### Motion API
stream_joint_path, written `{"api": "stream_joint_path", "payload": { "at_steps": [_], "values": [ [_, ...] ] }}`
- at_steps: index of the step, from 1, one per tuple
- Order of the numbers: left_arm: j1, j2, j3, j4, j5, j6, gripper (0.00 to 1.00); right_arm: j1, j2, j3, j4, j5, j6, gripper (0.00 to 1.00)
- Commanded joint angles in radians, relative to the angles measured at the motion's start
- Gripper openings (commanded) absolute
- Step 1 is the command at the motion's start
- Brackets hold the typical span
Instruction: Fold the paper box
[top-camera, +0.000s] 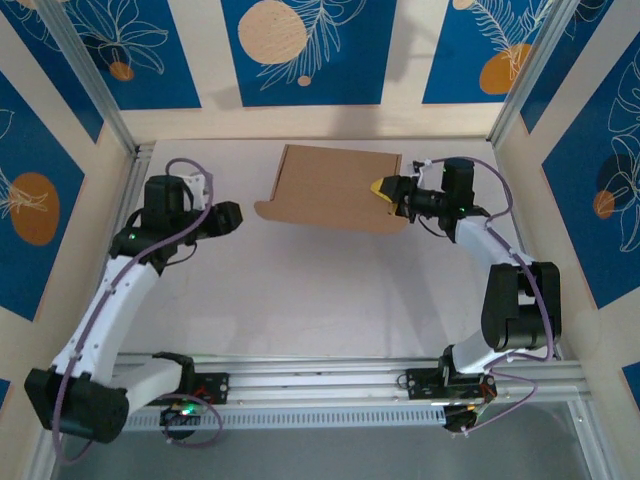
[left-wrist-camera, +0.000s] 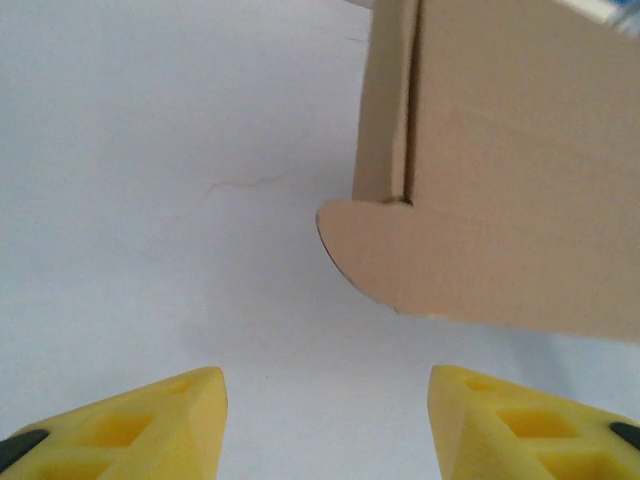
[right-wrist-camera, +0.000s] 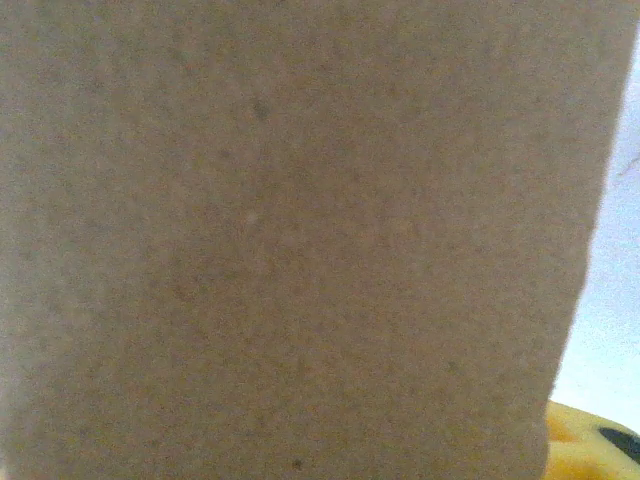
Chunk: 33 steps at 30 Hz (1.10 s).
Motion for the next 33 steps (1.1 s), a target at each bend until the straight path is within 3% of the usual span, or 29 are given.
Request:
{"api": "stream_joint_path", "payload": {
  "at_steps": [1, 4, 6, 9, 14, 22, 33],
  "values": [
    [-0.132, -0.058, -0.041, -0.088, -0.310, 0.313, 0.55, 0.004, -0.007, 0.057, -0.054, -0.024, 0.032, 0.29],
    [-0.282, -0.192, -0.210, 0.135, -0.518, 0.584, 0.58, 0.005, -0.009, 0.089, -0.065, -0.035, 0.041, 0.28],
    [-0.325, -0.276, -0.328, 0.314, -0.601, 0.756, 0.59, 0.005, -0.013, 0.097, -0.062, -0.043, 0.053, 0.27],
    [-0.346, -0.344, -0.447, 0.523, -0.618, 0.994, 0.59, 0.007, -0.014, 0.100, -0.046, -0.067, 0.073, 0.25],
    [-0.395, -0.331, -0.581, 0.885, -0.698, 1.424, 0.59, 0.022, -0.024, 0.076, -0.012, -0.100, 0.091, 0.24],
    [-0.397, -0.248, -0.555, 1.005, -0.655, 1.548, 0.55, 0.044, -0.033, 0.051, 0.040, -0.128, 0.129, 0.21],
    [-0.397, -0.182, -0.548, 1.049, -0.624, 1.550, 0.48, 0.065, -0.024, 0.049, 0.093, -0.139, 0.171, 0.20]
  ]
}}
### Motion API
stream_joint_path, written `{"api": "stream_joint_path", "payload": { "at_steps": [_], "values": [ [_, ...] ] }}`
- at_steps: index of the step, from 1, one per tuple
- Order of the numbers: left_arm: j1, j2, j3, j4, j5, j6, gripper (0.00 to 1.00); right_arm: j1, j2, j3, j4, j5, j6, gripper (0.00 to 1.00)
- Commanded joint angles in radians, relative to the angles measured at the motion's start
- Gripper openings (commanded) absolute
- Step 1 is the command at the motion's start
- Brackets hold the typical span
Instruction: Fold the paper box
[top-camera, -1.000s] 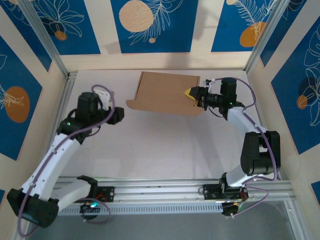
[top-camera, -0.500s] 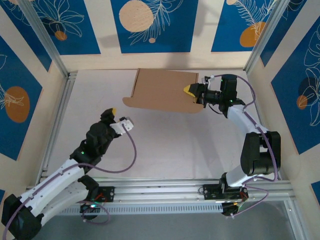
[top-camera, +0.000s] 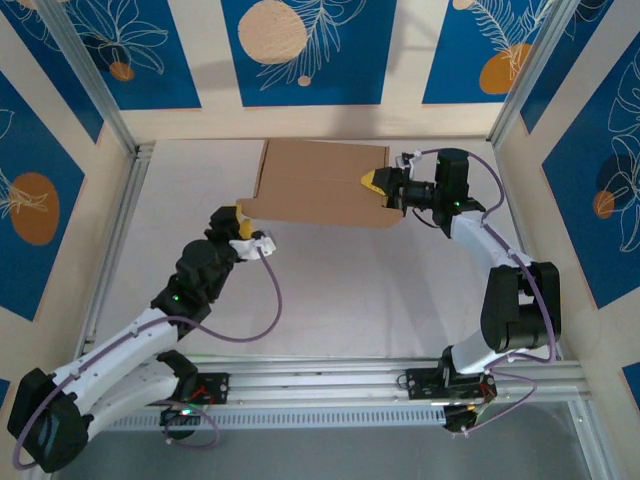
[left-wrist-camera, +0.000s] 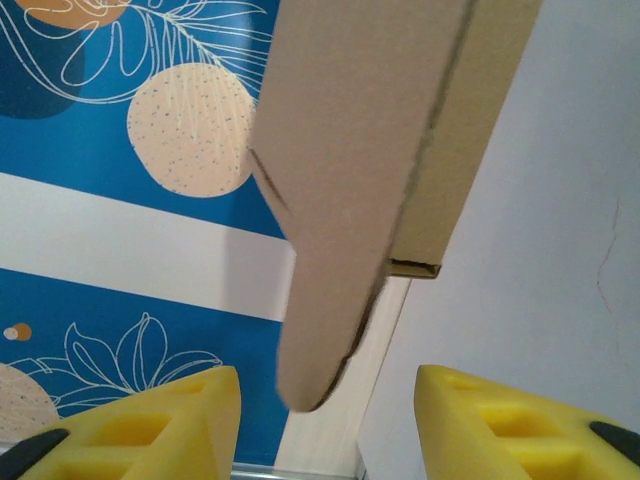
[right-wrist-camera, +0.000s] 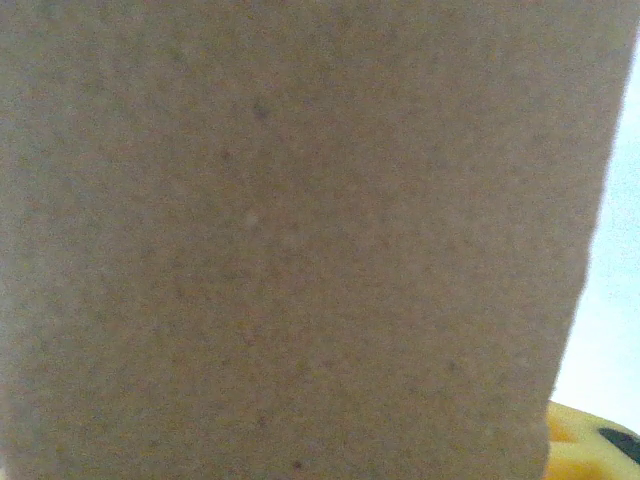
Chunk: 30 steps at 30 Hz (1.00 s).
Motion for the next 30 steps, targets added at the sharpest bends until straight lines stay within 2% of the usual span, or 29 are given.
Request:
{"api": "stream_joint_path", "payload": {
  "at_steps": [1, 3, 10, 13, 23, 30],
  "values": [
    [-0.008, 0.022, 0.033, 0.085, 0.010, 0.003, 0.47, 0.011, -0.023, -0.012, 0.049, -0.043, 0.032, 0.19],
    [-0.009, 0.036, 0.038, 0.119, 0.009, -0.029, 0.44, 0.018, -0.021, -0.014, 0.060, -0.045, 0.039, 0.19],
    [-0.014, 0.017, 0.015, 0.215, 0.029, -0.236, 0.12, 0.031, -0.008, -0.014, 0.087, -0.030, 0.070, 0.16],
    [-0.018, 0.009, -0.001, 0.213, 0.047, -0.330, 0.06, 0.048, 0.001, -0.011, 0.113, -0.018, 0.095, 0.15],
    [-0.019, -0.023, -0.018, 0.300, 0.022, -0.841, 0.05, 0.100, 0.007, -0.031, 0.203, 0.056, 0.181, 0.14],
    [-0.019, -0.016, -0.077, 0.389, 0.138, -1.157, 0.08, 0.104, 0.006, -0.049, 0.259, 0.092, 0.245, 0.14]
  ]
}}
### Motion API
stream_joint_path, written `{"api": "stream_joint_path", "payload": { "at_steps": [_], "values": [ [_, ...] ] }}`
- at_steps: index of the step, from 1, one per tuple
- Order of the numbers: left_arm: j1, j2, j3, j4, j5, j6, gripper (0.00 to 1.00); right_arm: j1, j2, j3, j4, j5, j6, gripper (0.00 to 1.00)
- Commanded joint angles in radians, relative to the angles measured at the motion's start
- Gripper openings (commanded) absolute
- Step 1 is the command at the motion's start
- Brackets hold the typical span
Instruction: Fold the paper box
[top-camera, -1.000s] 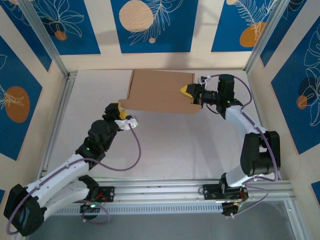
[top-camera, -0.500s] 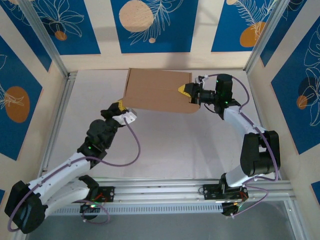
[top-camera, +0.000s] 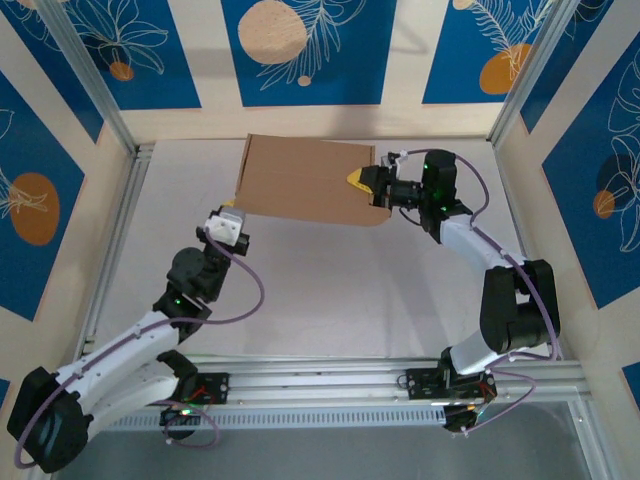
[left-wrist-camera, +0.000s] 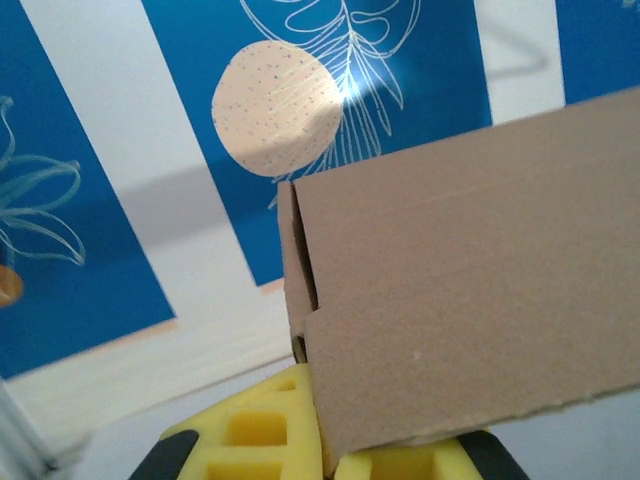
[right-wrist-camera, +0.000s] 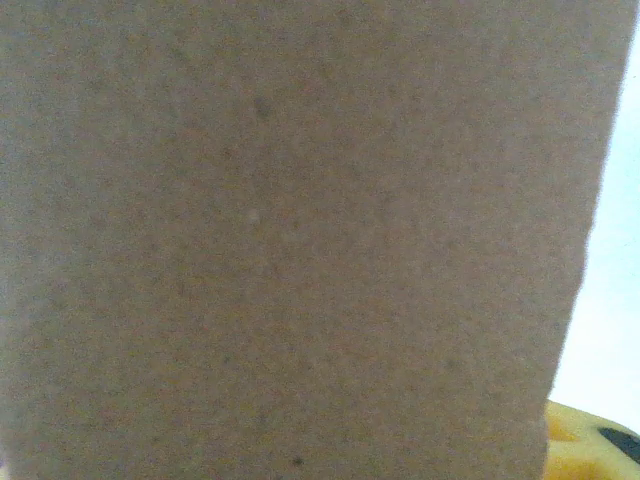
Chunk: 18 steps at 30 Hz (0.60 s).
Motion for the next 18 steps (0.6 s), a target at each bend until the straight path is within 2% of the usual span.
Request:
{"api": "stream_joint_path", "payload": {
  "at_steps": [1, 7, 9, 12, 15, 18],
  "values": [
    [-0.015, 0.002, -0.026, 0.137, 0.161, -0.261, 0.09, 0.010, 0.001, -0.014, 0.056, 0.060, 0.032, 0.14],
    [-0.015, 0.043, -0.082, 0.289, 0.169, -0.436, 0.15, 0.011, -0.005, -0.015, 0.068, 0.071, 0.053, 0.14],
    [-0.016, 0.050, -0.081, 0.297, 0.193, -0.442, 0.17, 0.010, -0.006, -0.014, 0.064, 0.070, 0.053, 0.14],
    [-0.015, 0.031, -0.079, 0.252, 0.161, -0.438, 0.20, -0.002, -0.016, -0.008, 0.014, 0.071, 0.023, 0.14],
    [-0.014, -0.047, -0.077, 0.121, 0.116, -0.393, 0.43, -0.039, -0.039, 0.013, -0.114, 0.080, -0.077, 0.14],
    [-0.013, -0.131, -0.056, -0.112, 0.054, -0.334, 0.63, -0.094, -0.059, 0.081, -0.351, 0.114, -0.267, 0.14]
  ]
}}
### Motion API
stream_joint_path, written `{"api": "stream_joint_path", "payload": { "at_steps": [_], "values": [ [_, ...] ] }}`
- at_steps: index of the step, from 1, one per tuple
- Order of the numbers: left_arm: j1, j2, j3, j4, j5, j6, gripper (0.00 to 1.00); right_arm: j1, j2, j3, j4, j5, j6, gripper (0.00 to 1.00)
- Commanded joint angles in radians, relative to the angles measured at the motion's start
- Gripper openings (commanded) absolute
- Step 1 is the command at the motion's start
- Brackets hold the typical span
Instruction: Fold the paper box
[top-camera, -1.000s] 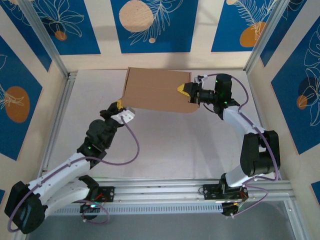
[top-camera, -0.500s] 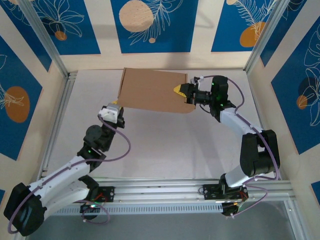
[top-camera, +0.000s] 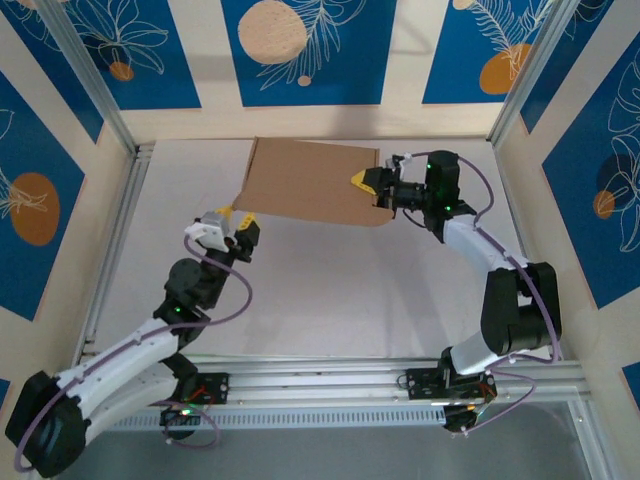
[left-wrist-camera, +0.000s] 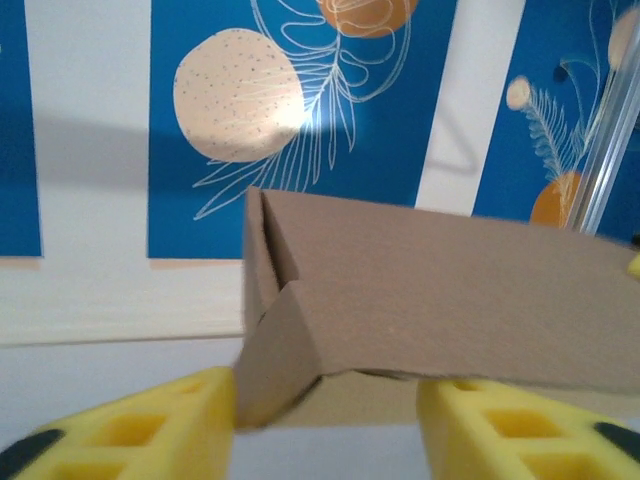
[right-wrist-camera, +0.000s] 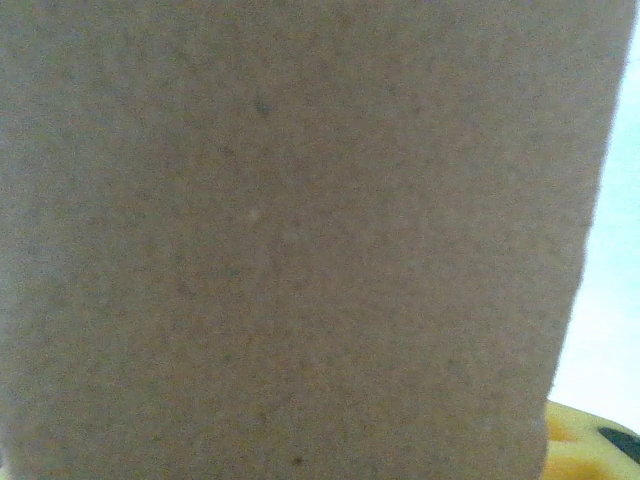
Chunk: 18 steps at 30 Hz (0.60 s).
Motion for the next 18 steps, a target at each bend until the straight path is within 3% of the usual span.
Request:
{"api": "stream_joint_path", "payload": {
  "at_steps": [1, 6, 9, 12, 15, 18],
  "values": [
    [-0.006, -0.091, 0.032, -0.232, -0.031, 0.034, 0.68, -0.069, -0.045, 0.085, -0.278, 0.108, -0.248, 0.14],
    [0.005, -0.164, 0.060, -0.430, 0.045, 0.051, 0.69, -0.157, -0.047, 0.104, -0.324, 0.091, -0.312, 0.14],
    [0.054, -0.165, 0.137, -0.543, 0.081, -0.044, 0.76, -0.181, -0.050, 0.110, -0.324, 0.075, -0.322, 0.14],
    [0.212, -0.089, 0.278, -0.664, 0.306, -0.171, 0.85, -0.183, -0.045, 0.109, -0.305, 0.030, -0.338, 0.14],
    [0.373, 0.080, 0.457, -0.779, 0.553, -0.300, 0.91, -0.180, -0.050, 0.083, -0.256, -0.003, -0.339, 0.14],
    [0.433, 0.257, 0.592, -0.800, 0.749, -0.351, 1.00, -0.158, -0.048, 0.060, -0.203, -0.030, -0.333, 0.14]
  ]
}}
